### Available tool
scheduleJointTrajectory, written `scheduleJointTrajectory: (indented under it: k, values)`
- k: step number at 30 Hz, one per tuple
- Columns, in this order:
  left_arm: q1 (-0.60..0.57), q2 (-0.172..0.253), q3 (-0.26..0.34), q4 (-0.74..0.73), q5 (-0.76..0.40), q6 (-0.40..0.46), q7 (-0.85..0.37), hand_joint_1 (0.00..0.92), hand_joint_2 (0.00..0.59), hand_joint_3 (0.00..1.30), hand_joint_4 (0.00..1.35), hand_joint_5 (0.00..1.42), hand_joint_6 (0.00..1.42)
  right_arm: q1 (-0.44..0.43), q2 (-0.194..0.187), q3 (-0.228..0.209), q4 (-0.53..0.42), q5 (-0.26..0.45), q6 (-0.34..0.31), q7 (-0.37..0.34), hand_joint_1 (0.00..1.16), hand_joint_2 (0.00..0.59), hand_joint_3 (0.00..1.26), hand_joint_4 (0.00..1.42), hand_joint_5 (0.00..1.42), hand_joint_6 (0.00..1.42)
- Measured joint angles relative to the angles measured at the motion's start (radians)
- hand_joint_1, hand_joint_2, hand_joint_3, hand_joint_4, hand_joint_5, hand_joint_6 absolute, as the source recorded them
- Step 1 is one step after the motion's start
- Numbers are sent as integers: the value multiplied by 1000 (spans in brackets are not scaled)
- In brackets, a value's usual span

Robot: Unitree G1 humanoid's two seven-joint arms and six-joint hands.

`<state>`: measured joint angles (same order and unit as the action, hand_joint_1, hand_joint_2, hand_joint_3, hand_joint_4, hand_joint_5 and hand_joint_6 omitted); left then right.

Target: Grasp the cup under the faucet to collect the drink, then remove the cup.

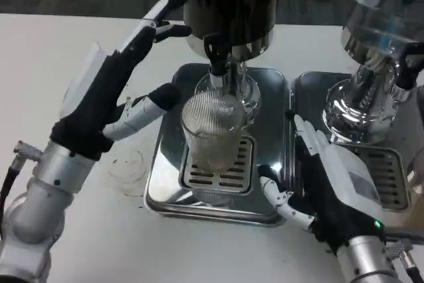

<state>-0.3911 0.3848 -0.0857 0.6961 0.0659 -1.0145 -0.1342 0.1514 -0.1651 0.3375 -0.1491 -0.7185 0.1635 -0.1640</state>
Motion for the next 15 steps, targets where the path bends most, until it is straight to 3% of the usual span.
scheduleJointTrajectory:
  k: [15]
  values:
    - [-49, -48, -7, 48, 9, -5, -87, 0, 93, 187, 91, 257, 132, 24, 28, 1, -9, -8, 4, -37, 486, 427, 0, 0, 0, 0]
